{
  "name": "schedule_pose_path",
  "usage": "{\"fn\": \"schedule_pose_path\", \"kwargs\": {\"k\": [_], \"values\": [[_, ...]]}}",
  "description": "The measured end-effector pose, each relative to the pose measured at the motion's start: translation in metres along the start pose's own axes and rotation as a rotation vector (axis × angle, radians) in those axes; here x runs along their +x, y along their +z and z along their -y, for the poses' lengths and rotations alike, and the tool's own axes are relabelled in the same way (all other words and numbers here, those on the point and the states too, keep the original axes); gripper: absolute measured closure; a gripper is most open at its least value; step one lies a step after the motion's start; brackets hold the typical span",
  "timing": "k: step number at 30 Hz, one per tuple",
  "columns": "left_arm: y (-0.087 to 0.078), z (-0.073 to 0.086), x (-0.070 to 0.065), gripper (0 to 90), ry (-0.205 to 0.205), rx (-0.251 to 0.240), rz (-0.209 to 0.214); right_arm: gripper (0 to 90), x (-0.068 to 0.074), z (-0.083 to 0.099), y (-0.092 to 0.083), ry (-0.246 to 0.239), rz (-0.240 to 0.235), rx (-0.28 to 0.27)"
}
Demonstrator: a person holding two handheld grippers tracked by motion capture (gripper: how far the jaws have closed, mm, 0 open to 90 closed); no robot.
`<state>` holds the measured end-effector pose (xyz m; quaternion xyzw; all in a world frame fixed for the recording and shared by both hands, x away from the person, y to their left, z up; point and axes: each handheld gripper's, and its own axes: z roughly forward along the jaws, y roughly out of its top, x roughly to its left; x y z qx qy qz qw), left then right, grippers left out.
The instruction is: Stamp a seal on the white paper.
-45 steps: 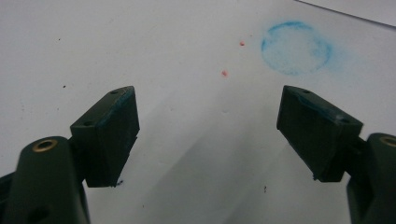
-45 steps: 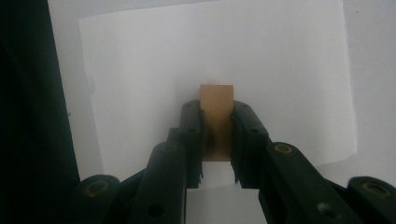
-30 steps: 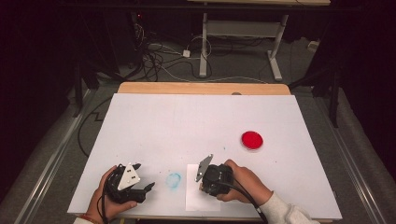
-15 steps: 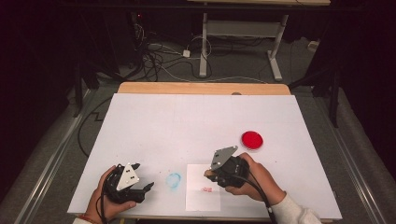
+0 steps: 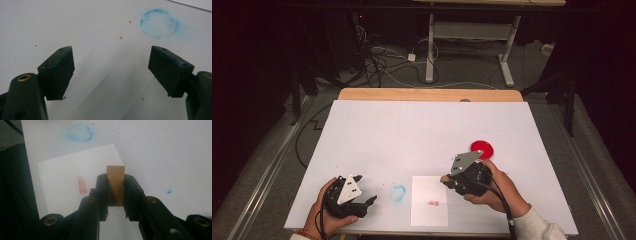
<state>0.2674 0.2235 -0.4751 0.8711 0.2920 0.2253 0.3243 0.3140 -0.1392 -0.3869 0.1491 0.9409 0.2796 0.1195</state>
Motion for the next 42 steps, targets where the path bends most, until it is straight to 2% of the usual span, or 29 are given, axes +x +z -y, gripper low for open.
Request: {"fn": "schedule_pose_path", "kwargs": {"k": [4,6,7,14,25,30,33,35,37,42], "values": [[0.0,0.0,0.001,20.6,0.009,-0.004,-0.006,76.7,-0.005,0.003,-0.003,0.008,0.002,0.014],[0.0,0.0,0.001,20.5,0.009,-0.005,-0.006,76.7,-0.008,0.006,-0.004,0.018,0.018,0.021],[0.0,0.0,0.001,20.5,-0.003,-0.002,-0.001,76.7,-0.01,0.007,-0.005,0.019,0.023,0.03],[0.002,0.0,0.004,20.5,-0.017,-0.009,0.004,76.7,-0.025,0.018,-0.01,0.062,0.064,0.046],[0.001,0.001,0.005,20.5,-0.014,-0.016,0.006,76.7,-0.059,0.046,-0.024,0.178,0.16,0.08],[0.002,0.001,0.005,20.5,-0.013,-0.008,0.009,76.6,-0.078,0.06,-0.027,0.251,0.202,0.098],[0.001,0.003,0.005,20.5,-0.02,-0.009,0.008,76.7,-0.09,0.069,-0.025,0.286,0.224,0.138],[0.001,0.003,0.005,20.5,-0.022,-0.01,0.008,76.7,-0.098,0.073,-0.024,0.315,0.224,0.144],[0.001,0.003,0.006,20.5,-0.023,-0.008,0.008,76.6,-0.104,0.075,-0.021,0.324,0.233,0.163],[0.002,0.003,0.006,20.5,-0.021,-0.003,0.013,76.6,-0.116,0.067,-0.013,0.321,0.219,0.206]]}}
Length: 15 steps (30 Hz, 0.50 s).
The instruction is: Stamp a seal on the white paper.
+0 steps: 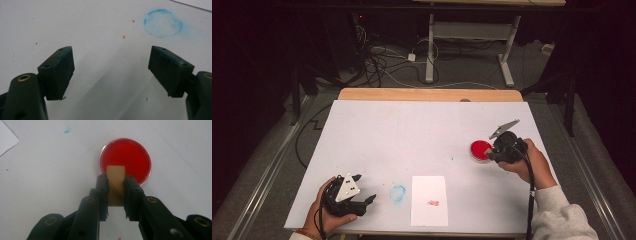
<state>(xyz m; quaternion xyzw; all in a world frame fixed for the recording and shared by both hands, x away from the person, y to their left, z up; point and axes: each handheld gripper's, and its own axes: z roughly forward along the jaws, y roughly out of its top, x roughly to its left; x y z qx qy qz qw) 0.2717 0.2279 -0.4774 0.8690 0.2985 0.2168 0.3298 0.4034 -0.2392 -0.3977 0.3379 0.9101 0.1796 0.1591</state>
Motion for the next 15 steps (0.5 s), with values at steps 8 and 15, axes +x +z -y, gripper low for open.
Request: {"fn": "schedule_pose_path", "kwargs": {"k": [8,15], "values": [[0.0,0.001,0.001,20.5,-0.009,-0.002,0.004,76.6,-0.005,-0.016,0.016,-0.008,0.0,0.062],[-0.001,0.002,0.0,20.4,-0.001,0.004,0.002,76.5,-0.007,-0.023,0.025,0.001,-0.001,0.092]]}}
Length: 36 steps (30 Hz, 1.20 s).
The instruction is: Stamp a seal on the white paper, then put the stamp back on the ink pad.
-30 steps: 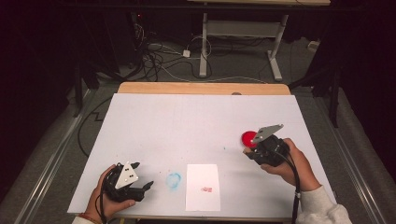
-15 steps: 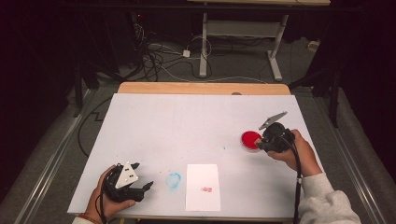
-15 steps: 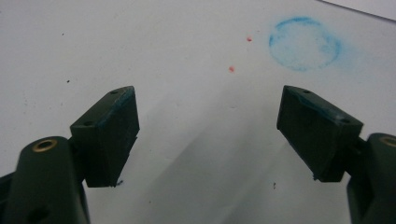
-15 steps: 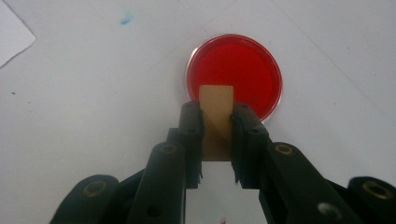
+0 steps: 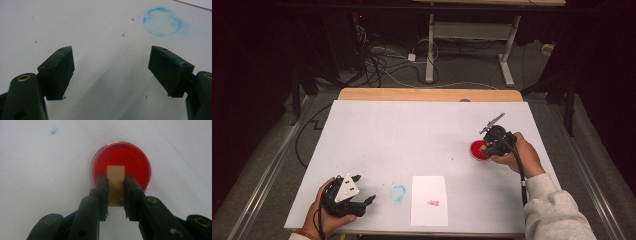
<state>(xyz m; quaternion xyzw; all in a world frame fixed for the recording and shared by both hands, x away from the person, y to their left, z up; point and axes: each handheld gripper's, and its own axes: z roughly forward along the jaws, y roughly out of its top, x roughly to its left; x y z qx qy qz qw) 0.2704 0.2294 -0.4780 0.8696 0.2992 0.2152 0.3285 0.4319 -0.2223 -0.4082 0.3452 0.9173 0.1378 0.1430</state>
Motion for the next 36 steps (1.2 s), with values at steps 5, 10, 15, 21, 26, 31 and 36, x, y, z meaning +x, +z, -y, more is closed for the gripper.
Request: {"fn": "schedule_pose_path", "kwargs": {"k": [5,10,15,21,26,31,36], "values": [[0.001,-0.001,0.0,20.4,0.0,-0.002,0.0,76.5,-0.002,-0.005,0.007,0.006,-0.002,0.026],[0.001,0.001,0.001,20.4,-0.001,0.008,0.003,76.4,-0.005,-0.008,0.016,0.004,-0.001,0.055],[0.001,0.0,0.0,20.4,0.006,0.007,0.003,74.9,-0.008,-0.008,0.019,0.027,-0.003,0.055],[0.001,0.0,-0.001,20.4,0.011,0.015,0.004,66.4,-0.008,-0.008,0.021,0.036,0.003,0.044],[0.002,0.0,-0.001,20.4,0.014,0.023,-0.001,56.2,-0.007,-0.007,0.017,0.055,0.018,0.003],[0.002,0.0,-0.002,20.4,0.016,0.022,-0.006,48.7,-0.006,-0.003,0.007,0.076,0.018,-0.07],[0.003,-0.001,-0.002,20.4,0.022,0.032,-0.01,42.5,-0.002,0.002,-0.006,0.103,0.014,-0.203]]}}
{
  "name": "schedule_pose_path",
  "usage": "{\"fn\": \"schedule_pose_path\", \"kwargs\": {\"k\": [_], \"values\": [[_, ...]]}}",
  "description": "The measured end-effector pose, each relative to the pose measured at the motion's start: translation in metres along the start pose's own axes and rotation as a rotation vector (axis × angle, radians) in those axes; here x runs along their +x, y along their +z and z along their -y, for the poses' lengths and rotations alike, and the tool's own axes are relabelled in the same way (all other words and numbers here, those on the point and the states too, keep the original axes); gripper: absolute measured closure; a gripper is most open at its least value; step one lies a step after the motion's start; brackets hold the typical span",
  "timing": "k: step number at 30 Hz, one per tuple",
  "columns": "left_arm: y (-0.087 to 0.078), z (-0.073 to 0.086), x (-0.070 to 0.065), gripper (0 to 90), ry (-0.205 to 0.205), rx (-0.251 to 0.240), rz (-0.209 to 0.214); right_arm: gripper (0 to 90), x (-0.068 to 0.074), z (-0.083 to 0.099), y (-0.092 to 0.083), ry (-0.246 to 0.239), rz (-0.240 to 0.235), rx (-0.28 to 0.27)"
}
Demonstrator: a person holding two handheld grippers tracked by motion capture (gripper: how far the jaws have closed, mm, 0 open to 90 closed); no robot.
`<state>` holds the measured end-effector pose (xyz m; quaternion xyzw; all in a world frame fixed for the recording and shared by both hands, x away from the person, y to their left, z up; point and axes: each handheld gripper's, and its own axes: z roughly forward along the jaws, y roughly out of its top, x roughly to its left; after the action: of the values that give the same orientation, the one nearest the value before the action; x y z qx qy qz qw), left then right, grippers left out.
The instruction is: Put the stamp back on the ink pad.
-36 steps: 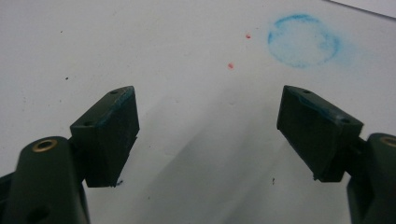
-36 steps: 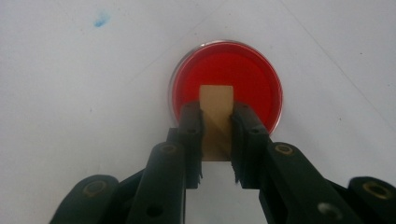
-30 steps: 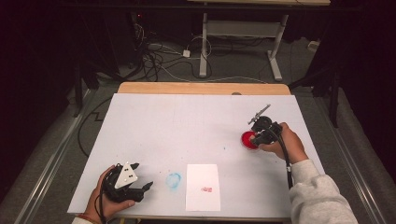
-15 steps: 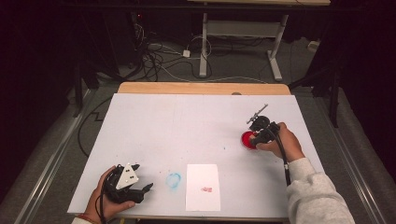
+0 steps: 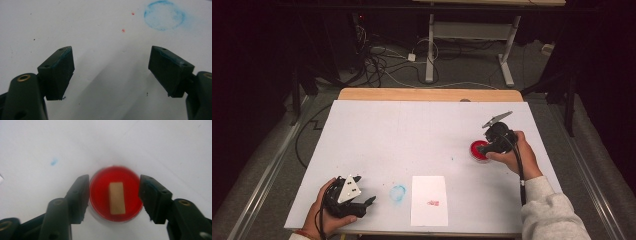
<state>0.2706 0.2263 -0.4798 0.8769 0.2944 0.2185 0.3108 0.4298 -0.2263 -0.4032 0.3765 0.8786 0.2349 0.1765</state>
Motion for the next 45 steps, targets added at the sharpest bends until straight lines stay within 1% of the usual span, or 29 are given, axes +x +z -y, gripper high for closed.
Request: {"fn": "schedule_pose_path", "kwargs": {"k": [2,4,6,7,8,9,10,12,14,15,16,17,21,22,24,25,27,32,34,35,37,42,45], "values": [[0.0,0.0,0.0,20.4,-0.002,-0.002,-0.002,41.7,0.003,0.003,-0.006,0.001,0.011,-0.071],[0.0,-0.001,0.0,20.4,-0.004,-0.005,-0.002,38.5,0.006,0.006,-0.01,0.001,0.018,-0.122],[0.0,-0.001,0.0,20.4,-0.002,-0.002,-0.005,35.5,0.008,0.008,-0.013,0.012,0.013,-0.163],[0.001,-0.001,0.0,20.4,-0.002,-0.001,-0.004,33.8,0.01,0.009,-0.015,0.013,0.021,-0.187],[0.001,-0.002,0.0,20.4,0.007,-0.006,-0.009,32.7,0.012,0.01,-0.017,0.009,0.023,-0.205],[0.001,-0.002,0.0,20.4,0.008,-0.006,-0.009,31.9,0.013,0.011,-0.018,0.007,0.027,-0.218],[0.001,-0.002,-0.001,20.4,-0.002,-0.001,-0.004,30.4,0.015,0.012,-0.019,0.003,0.033,-0.228],[0.0,-0.002,0.0,20.4,-0.002,-0.002,-0.006,29.0,0.019,0.014,-0.021,-0.001,0.056,-0.249],[0.0,-0.002,0.0,20.4,-0.002,-0.001,-0.009,25.0,0.023,0.016,-0.022,-0.002,0.065,-0.278],[0.0,-0.002,-0.001,20.4,0.001,0.002,-0.012,24.5,0.024,0.018,-0.023,-0.001,0.066,-0.291],[0.0,-0.002,-0.001,20.4,0.001,0.001,-0.014,23.7,0.026,0.019,-0.024,0.003,0.071,-0.3],[0.0,-0.003,0.0,20.4,0.013,-0.006,-0.021,21.4,0.028,0.021,-0.023,-0.002,0.082,-0.309],[-0.001,-0.003,-0.001,20.2,0.001,-0.011,-0.023,17.3,0.033,0.028,-0.025,-0.004,0.095,-0.354],[-0.001,-0.004,-0.001,20.2,0.01,-0.017,-0.029,17.1,0.035,0.03,-0.025,-0.002,0.101,-0.362],[-0.001,-0.004,-0.001,20.2,0.011,-0.02,-0.034,17.0,0.037,0.033,-0.026,-0.008,0.115,-0.376],[-0.001,-0.004,-0.002,20.1,0.0,-0.015,-0.03,17.0,0.039,0.035,-0.027,-0.012,0.117,-0.381],[0.0,-0.004,-0.002,20.1,0.0,-0.012,-0.03,17.0,0.043,0.039,-0.028,-0.018,0.132,-0.395],[-0.001,-0.005,-0.002,20.1,0.002,-0.021,-0.032,17.0,0.05,0.047,-0.027,-0.035,0.125,-0.416],[-0.002,-0.005,-0.002,20.1,-0.005,-0.027,-0.034,17.0,0.051,0.051,-0.028,-0.037,0.134,-0.431],[-0.002,-0.005,-0.001,20.1,-0.006,-0.027,-0.038,17.0,0.052,0.053,-0.029,-0.035,0.127,-0.438],[-0.002,-0.005,-0.001,20.1,-0.013,-0.033,-0.036,17.0,0.054,0.056,-0.03,-0.038,0.129,-0.449],[-0.001,-0.006,0.0,20.2,-0.016,-0.036,-0.031,17.0,0.06,0.068,-0.037,-0.055,0.108,-0.505],[-0.002,-0.006,0.0,20.2,-0.015,-0.039,-0.034,17.0,0.063,0.076,-0.042,-0.061,0.093,-0.525]]}}
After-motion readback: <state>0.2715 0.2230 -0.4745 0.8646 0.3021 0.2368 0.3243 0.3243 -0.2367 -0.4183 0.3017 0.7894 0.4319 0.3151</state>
